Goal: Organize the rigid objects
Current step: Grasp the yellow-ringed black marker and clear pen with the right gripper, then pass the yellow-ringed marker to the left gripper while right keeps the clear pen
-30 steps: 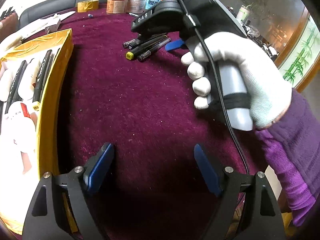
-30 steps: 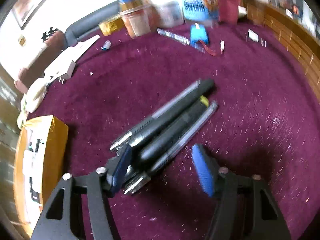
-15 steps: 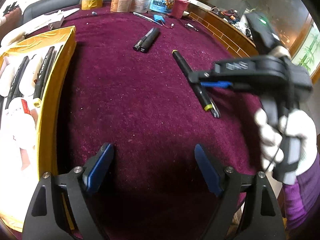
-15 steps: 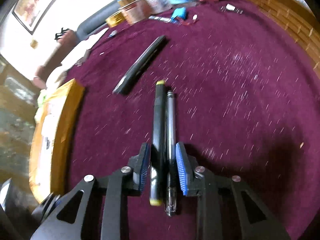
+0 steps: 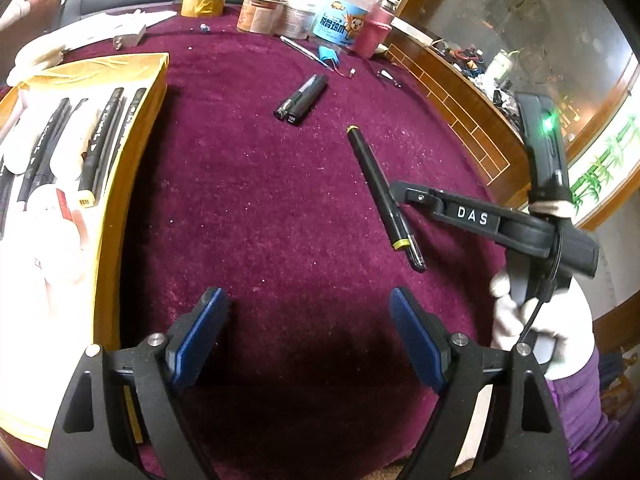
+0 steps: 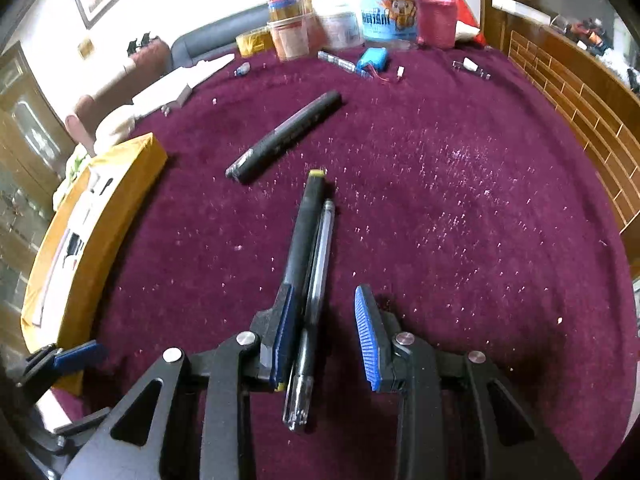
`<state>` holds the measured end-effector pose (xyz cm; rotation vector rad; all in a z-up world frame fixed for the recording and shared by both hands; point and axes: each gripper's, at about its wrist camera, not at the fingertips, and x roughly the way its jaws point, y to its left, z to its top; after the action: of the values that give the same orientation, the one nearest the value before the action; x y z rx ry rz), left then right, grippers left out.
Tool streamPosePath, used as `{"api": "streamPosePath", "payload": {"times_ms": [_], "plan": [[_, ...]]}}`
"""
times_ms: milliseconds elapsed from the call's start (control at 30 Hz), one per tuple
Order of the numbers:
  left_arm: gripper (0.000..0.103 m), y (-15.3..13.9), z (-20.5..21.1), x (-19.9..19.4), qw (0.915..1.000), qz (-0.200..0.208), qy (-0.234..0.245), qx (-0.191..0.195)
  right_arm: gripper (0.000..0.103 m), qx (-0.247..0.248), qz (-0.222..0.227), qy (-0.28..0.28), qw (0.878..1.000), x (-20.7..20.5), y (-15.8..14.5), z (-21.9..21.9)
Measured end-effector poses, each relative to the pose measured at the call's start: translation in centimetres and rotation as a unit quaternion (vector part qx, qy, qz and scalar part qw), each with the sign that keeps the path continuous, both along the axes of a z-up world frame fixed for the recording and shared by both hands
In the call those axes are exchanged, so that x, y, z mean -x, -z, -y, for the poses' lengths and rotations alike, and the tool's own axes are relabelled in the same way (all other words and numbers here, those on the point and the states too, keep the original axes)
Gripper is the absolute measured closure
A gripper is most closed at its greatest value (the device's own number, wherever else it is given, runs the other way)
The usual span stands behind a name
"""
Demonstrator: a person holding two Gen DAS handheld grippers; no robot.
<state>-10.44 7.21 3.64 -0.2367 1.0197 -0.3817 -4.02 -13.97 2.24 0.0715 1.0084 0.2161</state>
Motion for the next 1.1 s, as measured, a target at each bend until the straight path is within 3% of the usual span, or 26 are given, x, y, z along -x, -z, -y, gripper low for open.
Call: {"api": "streamPosePath", "payload": {"times_ms": [67,133,533,567,633,667,867,1100], "plan": [[0.019,0.0,0.1,-0.1,1.0000,0.000,0.000,-0.004,0.076,0.024,-0.004,0.007,1.000,-0.2,0.2,-0.1],[0.019,0.0,0.2,-0.1,1.0000,0.001,0.001,-0.007,0.075,0.009,-0.015,0.006,1.000,-0.2,0.8,0.0],[0.019,-0.5,0.2,-0.6,0.9999,0.010,0.009,-0.008,0.071,0.061,0.014,-0.010,0.998,-0.5,1.2,-2.1],[0.019,-0.6,0.2,-0.6,0.9998,0.012,0.010,-0.009,0.072,0.063,0.016,-0.014,0.998,-0.5,1.2,-2.1],[0.019,-0.8,0.3,-0.5,0.9997,0.017,0.012,-0.011,0.089,0.060,0.016,-0.009,0.998,-0.5,1.1,-1.4],[0.019,-0.9,0.3,-0.6,0.9996,0.021,0.012,-0.012,0.095,0.050,0.012,-0.001,0.999,-0.7,1.1,-0.5],[0.019,-1.4,0.1,-1.7,0.9996,0.026,0.007,-0.011,0.095,-0.024,0.012,0.081,0.996,-1.7,1.1,5.8],[0.019,-2.3,2.0,-3.7,0.9981,0.046,0.010,-0.040,0.095,-0.088,0.033,0.089,0.992,-1.3,1.4,8.0]]}}
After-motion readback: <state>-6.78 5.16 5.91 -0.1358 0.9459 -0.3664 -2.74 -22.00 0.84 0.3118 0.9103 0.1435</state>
